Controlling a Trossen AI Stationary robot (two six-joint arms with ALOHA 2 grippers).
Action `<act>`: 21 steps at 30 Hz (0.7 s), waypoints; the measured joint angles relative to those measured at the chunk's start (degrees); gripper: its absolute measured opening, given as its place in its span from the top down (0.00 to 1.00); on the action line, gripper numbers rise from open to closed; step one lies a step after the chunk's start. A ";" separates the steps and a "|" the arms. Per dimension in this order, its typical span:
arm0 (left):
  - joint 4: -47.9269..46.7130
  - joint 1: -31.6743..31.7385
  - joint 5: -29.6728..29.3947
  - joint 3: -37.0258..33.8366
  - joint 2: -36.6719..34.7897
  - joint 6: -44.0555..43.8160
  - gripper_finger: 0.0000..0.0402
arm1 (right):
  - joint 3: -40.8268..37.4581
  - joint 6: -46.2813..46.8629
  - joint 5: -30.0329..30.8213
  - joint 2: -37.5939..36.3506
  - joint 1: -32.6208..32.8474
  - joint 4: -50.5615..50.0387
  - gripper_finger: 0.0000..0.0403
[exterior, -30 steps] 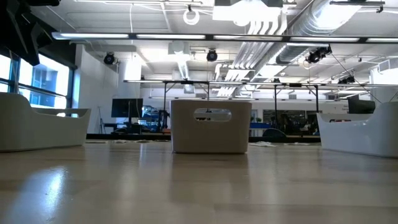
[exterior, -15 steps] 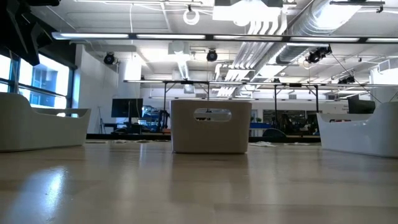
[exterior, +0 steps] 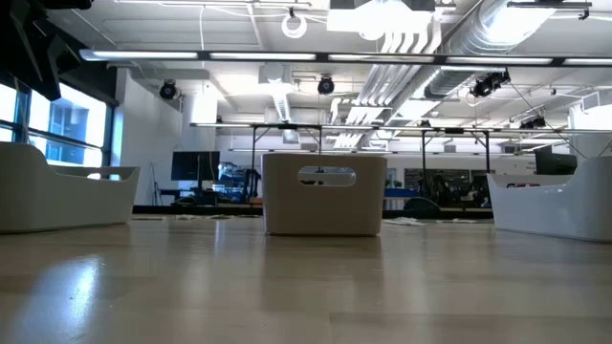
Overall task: Pick & Place First Aid Supplies
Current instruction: Put the bandage pack into the left gray bin
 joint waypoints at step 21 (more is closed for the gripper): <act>-0.01 -0.01 0.00 0.00 0.02 0.01 0.68 | 5.20 -8.53 24.00 0.24 -13.22 21.20 0.86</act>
